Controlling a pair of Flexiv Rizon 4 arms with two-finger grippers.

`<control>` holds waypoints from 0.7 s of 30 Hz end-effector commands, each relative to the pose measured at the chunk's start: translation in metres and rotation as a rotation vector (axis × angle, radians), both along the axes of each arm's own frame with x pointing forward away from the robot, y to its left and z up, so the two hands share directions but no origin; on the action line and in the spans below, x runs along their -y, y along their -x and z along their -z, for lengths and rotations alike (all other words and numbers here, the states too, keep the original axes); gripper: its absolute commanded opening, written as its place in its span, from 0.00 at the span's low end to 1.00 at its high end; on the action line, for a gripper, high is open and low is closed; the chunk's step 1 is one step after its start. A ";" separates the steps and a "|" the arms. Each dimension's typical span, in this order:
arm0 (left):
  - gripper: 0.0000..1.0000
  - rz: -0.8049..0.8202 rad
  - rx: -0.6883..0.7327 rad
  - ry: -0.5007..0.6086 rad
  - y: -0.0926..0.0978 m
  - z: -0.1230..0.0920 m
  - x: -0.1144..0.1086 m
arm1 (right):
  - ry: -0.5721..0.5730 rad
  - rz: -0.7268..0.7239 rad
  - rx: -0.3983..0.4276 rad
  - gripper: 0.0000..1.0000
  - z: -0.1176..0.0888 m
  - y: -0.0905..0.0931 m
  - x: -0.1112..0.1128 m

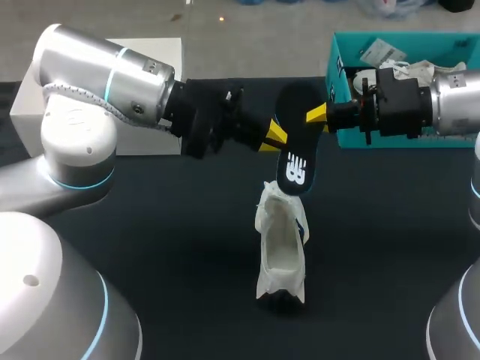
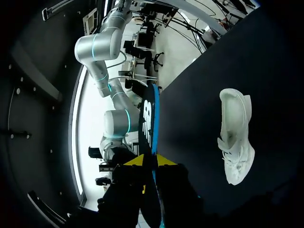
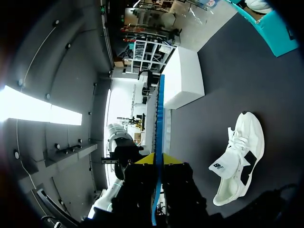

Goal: Take the shoe out of the shoebox, open the shoe tongue, remove and reinsert the insole, then place the shoe into the shoebox

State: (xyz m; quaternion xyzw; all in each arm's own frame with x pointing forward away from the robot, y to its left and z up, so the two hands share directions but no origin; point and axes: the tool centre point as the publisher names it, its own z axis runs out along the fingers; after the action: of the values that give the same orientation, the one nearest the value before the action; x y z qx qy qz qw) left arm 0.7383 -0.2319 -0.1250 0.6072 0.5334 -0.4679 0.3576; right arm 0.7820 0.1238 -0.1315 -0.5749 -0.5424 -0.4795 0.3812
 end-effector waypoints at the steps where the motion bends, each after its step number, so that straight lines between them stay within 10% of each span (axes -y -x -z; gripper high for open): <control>1: 1.00 0.005 -0.047 -0.079 -0.002 -0.008 -0.022 | -0.002 0.005 0.019 0.00 0.003 0.003 -0.002; 21: 1.00 0.075 -0.037 -0.576 -0.047 -0.055 -0.040 | 0.081 -0.079 -0.001 0.00 0.025 0.008 -0.025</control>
State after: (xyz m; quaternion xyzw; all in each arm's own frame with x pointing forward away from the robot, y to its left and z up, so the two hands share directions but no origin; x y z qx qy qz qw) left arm 0.7762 -0.1858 -0.0755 0.6604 0.6178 -0.3758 0.2025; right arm 0.7655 0.1412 -0.1542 -0.5688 -0.5793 -0.4486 0.3736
